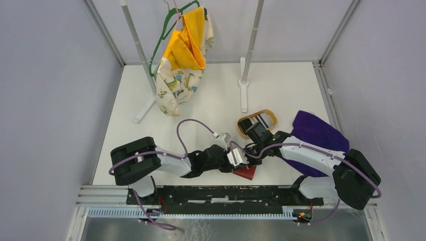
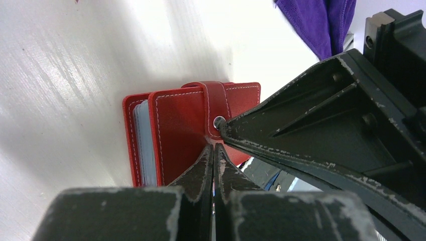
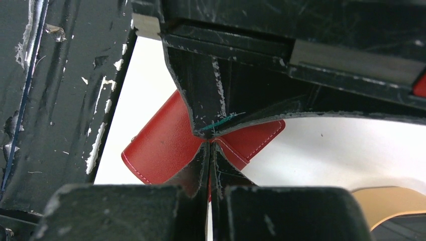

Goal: Put the credit cards into the card holder
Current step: Insert the credit card into the card holder.

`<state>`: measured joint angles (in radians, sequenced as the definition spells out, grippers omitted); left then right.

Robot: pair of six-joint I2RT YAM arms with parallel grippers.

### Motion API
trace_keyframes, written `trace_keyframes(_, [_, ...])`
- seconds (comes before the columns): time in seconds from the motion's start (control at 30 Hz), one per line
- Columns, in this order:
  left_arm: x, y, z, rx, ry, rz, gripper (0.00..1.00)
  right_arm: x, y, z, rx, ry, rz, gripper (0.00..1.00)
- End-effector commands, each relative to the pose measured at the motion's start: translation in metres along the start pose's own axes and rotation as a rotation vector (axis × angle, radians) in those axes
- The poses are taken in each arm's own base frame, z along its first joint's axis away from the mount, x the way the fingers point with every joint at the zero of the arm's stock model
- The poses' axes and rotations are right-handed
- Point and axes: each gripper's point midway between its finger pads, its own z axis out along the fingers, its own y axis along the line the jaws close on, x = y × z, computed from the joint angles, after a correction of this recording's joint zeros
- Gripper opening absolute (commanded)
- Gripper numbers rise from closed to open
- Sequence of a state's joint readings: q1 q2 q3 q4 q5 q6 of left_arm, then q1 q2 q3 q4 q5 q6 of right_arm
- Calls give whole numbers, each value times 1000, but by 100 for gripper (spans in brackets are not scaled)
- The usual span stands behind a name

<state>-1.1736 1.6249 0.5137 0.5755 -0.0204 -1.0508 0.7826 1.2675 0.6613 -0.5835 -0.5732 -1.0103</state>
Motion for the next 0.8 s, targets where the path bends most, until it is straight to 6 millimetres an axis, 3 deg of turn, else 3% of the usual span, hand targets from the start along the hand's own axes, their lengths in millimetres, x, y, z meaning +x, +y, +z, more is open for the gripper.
trace_keyframes(0.0, [8,49,-5,-164,11,-1,2,9,42,8,-158,29,56,0])
trace_keyframes(0.2, [6,49,-7,-160,1,-7,2,29,52,7,-145,95,62,0])
trace_keyframes(0.4, [4,43,-6,-137,-2,-11,2,32,52,4,-121,99,74,0])
trace_keyframes(0.77, [-19,3,-15,-24,-60,2,2,24,41,1,-84,55,102,0])
